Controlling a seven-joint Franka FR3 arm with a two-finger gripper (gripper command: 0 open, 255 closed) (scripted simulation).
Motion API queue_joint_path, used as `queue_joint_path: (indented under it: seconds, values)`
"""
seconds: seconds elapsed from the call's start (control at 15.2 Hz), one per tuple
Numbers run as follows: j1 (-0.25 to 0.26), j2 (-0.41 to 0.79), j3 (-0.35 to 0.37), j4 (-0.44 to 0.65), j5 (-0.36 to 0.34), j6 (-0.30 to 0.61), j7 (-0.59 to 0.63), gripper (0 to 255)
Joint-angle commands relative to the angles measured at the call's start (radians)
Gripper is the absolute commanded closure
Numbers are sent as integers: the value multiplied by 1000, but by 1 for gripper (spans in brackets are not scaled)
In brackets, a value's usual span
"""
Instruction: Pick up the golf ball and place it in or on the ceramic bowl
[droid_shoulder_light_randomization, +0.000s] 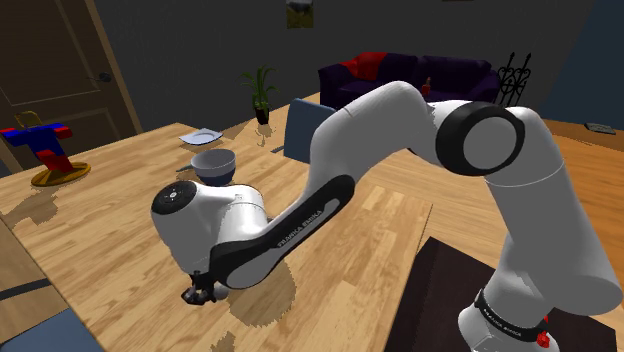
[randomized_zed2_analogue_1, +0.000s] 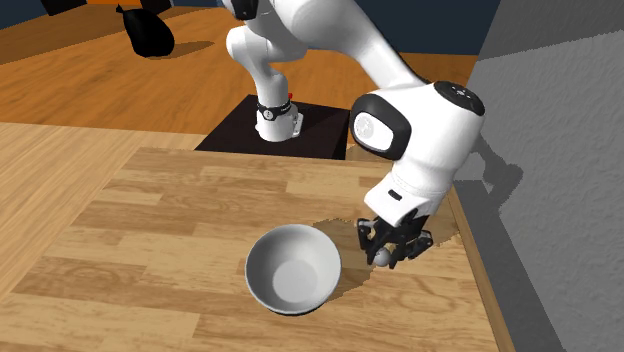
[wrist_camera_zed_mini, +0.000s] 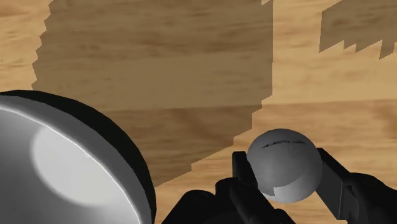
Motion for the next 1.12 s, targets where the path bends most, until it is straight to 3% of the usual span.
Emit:
queue_joint_path:
  seconds: [0.0,1.06]
  values:
    - [-1,-11,6,11,9,-21,-8,255]
    - [-12,-98,41,94,70,-177,-68,255]
